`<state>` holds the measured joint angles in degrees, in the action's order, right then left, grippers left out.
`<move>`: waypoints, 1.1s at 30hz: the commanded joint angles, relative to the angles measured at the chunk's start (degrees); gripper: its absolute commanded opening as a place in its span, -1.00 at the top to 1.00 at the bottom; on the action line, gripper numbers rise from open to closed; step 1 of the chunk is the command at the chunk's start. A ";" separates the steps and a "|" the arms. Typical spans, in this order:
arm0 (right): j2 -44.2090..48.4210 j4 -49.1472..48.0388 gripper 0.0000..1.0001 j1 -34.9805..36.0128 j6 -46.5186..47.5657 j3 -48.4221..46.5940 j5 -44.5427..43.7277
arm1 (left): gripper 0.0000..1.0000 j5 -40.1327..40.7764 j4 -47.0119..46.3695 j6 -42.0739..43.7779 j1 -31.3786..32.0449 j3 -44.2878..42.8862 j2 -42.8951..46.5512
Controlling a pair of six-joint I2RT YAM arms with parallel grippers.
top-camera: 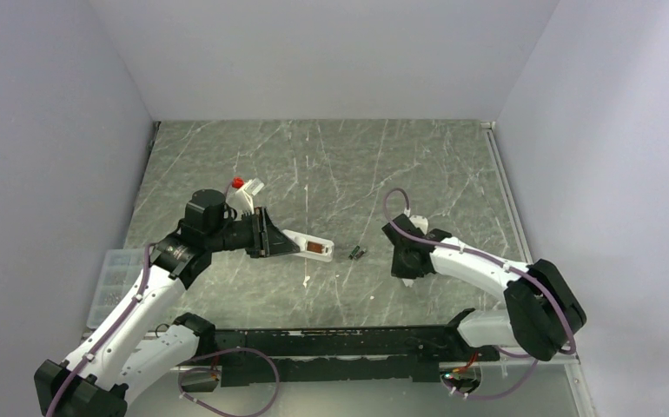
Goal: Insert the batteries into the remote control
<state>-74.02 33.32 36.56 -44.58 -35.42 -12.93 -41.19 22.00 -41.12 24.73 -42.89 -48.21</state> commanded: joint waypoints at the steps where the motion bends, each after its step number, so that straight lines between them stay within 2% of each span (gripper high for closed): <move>1: 1.32 -0.90 1.00 -0.52 3.64 -3.78 1.76 | 1.00 -2.06 -0.73 1.08 0.14 -2.53 0.83; 4: 3.48 -0.12 0.95 -0.52 4.98 -5.80 3.53 | 1.00 -2.54 -0.69 1.26 0.14 -2.63 0.79; 8: 5.78 0.91 0.50 -0.52 6.45 -9.00 4.31 | 1.00 -2.92 -0.21 1.91 0.14 -2.72 0.63; 9: 6.01 0.76 0.44 -0.52 6.80 -9.74 4.64 | 1.00 -3.01 -0.13 2.00 0.14 -2.64 0.63; 14: 4.09 -1.97 0.29 -0.48 8.40 -13.74 7.86 | 1.00 -3.29 -0.16 1.83 0.14 -2.46 0.82; 22: -4.09 -5.73 0.24 -0.21 7.91 -16.82 10.35 | 1.00 -3.21 1.26 2.09 0.14 -2.90 1.51; 33: -13.36 -6.99 0.21 2.76 5.31 -22.05 7.68 | 1.00 -3.55 2.31 2.51 0.14 -3.11 2.01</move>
<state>-85.43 27.77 38.09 -37.98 -53.84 -3.55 -42.78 24.77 -39.81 24.73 -43.09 -47.35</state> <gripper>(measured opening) 0.392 0.305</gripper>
